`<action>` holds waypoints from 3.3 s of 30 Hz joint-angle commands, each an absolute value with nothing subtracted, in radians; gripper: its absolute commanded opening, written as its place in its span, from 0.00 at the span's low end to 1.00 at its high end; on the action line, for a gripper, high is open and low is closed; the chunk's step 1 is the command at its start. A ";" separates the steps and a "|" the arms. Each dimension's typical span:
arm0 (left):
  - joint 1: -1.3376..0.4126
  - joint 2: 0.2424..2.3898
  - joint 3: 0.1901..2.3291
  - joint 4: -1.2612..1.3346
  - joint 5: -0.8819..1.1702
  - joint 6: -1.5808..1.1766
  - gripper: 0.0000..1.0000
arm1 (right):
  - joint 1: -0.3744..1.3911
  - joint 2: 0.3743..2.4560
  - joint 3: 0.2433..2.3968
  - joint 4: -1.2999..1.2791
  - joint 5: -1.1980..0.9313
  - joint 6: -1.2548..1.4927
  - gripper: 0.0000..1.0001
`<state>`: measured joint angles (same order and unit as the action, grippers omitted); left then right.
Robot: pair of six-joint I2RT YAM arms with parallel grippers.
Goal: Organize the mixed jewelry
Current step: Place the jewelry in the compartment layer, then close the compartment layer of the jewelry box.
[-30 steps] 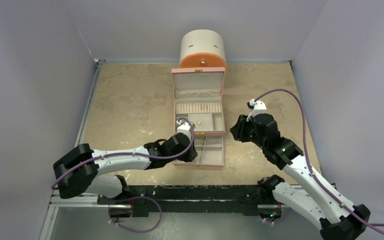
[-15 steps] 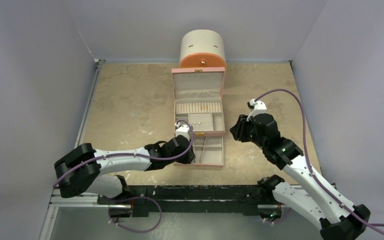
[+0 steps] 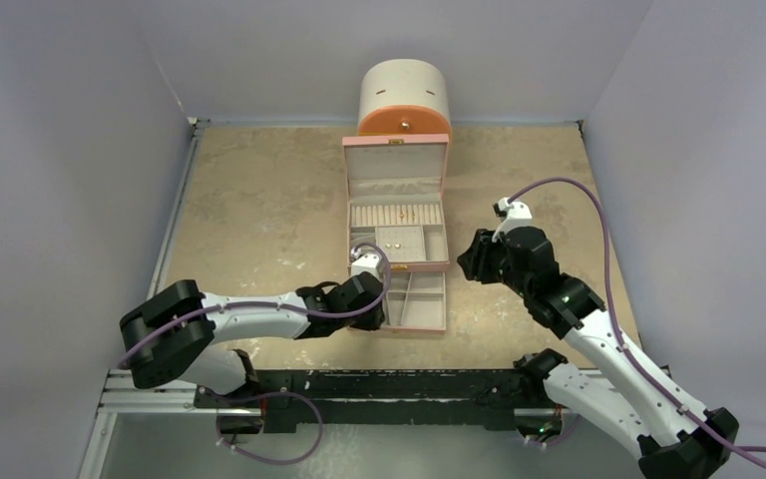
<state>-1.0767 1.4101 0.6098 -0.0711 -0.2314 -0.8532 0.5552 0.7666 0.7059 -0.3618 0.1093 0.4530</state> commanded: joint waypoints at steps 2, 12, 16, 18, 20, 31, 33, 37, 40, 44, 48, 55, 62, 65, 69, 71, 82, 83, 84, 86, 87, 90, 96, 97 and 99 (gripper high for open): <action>-1.085 1.411 0.661 -0.089 -0.235 -0.842 0.24 | 0.552 0.762 0.712 -0.351 0.098 0.462 0.44; -1.085 1.365 0.701 -0.156 -0.250 -0.819 0.42 | 0.553 0.748 0.691 -0.349 0.094 0.469 0.45; -1.086 1.314 0.733 -0.189 -0.255 -0.801 0.44 | 0.553 0.746 0.699 -0.349 0.096 0.470 0.45; -1.085 1.279 0.755 -0.214 -0.265 -0.787 0.46 | 0.553 0.747 0.704 -0.353 0.097 0.469 0.45; -1.086 1.237 0.782 -0.247 -0.282 -0.767 0.48 | 0.553 0.749 0.705 -0.354 0.093 0.469 0.45; -1.083 1.096 1.043 -0.560 -0.463 -0.613 0.54 | 0.554 0.775 0.681 -0.289 -0.009 0.436 0.43; -1.083 1.062 1.090 -0.605 -0.514 -0.579 0.58 | 0.555 0.783 0.671 -0.275 -0.041 0.450 0.41; -1.083 0.997 1.141 -0.664 -0.612 -0.519 0.61 | 0.596 0.785 0.625 -0.205 -0.089 0.523 0.40; -1.084 0.948 1.150 -0.686 -0.698 -0.483 0.62 | 0.751 0.813 0.601 -0.176 0.009 0.600 0.39; -1.084 0.891 1.126 -0.678 -0.791 -0.446 0.62 | 0.940 0.891 0.585 -0.147 0.160 0.720 0.39; -1.083 0.809 1.047 -0.608 -0.785 -0.395 0.63 | 1.074 1.012 0.582 -0.110 0.252 0.834 0.39; -1.084 0.684 0.930 -0.547 -0.835 -0.389 0.65 | 1.241 1.208 0.615 -0.084 0.377 1.011 0.41; -1.084 0.652 0.907 -0.563 -0.831 -0.400 0.65 | 1.340 1.364 0.676 -0.116 0.500 1.195 0.43; -1.083 0.652 0.907 -0.564 -0.823 -0.398 0.65 | 1.348 1.419 0.716 -0.149 0.534 1.247 0.44; -1.083 0.652 0.905 -0.566 -0.821 -0.395 0.65 | 1.349 1.462 0.741 -0.203 0.576 1.331 0.43; -1.083 0.650 0.901 -0.565 -0.816 -0.394 0.65 | 1.349 1.474 0.747 -0.232 0.598 1.372 0.41; -1.083 0.652 0.900 -0.566 -0.808 -0.390 0.65 | 1.349 1.523 0.765 -0.300 0.618 1.449 0.39; -1.084 0.651 0.900 -0.566 -0.808 -0.391 0.65 | 1.348 1.528 0.766 -0.299 0.616 1.450 0.39; -1.083 0.652 0.901 -0.565 -0.809 -0.391 0.65 | 1.349 1.534 0.769 -0.301 0.611 1.452 0.39; -1.084 0.653 0.899 -0.565 -0.808 -0.392 0.65 | 1.349 1.544 0.776 -0.306 0.609 1.456 0.38; -1.083 0.655 0.900 -0.566 -0.810 -0.391 0.65 | 1.349 1.547 0.779 -0.309 0.610 1.459 0.37; -1.084 0.658 0.901 -0.569 -0.811 -0.394 0.65 | 1.349 1.546 0.778 -0.322 0.617 1.474 0.33; -1.084 0.658 0.900 -0.569 -0.813 -0.397 0.65 | 1.348 1.543 0.770 -0.345 0.621 1.489 0.25; -1.083 0.658 0.900 -0.569 -0.813 -0.397 0.65 | 1.348 1.543 0.770 -0.345 0.622 1.489 0.23; -1.083 0.660 0.900 -0.569 -0.814 -0.398 0.65 | 1.348 1.547 0.772 -0.343 0.625 1.489 0.19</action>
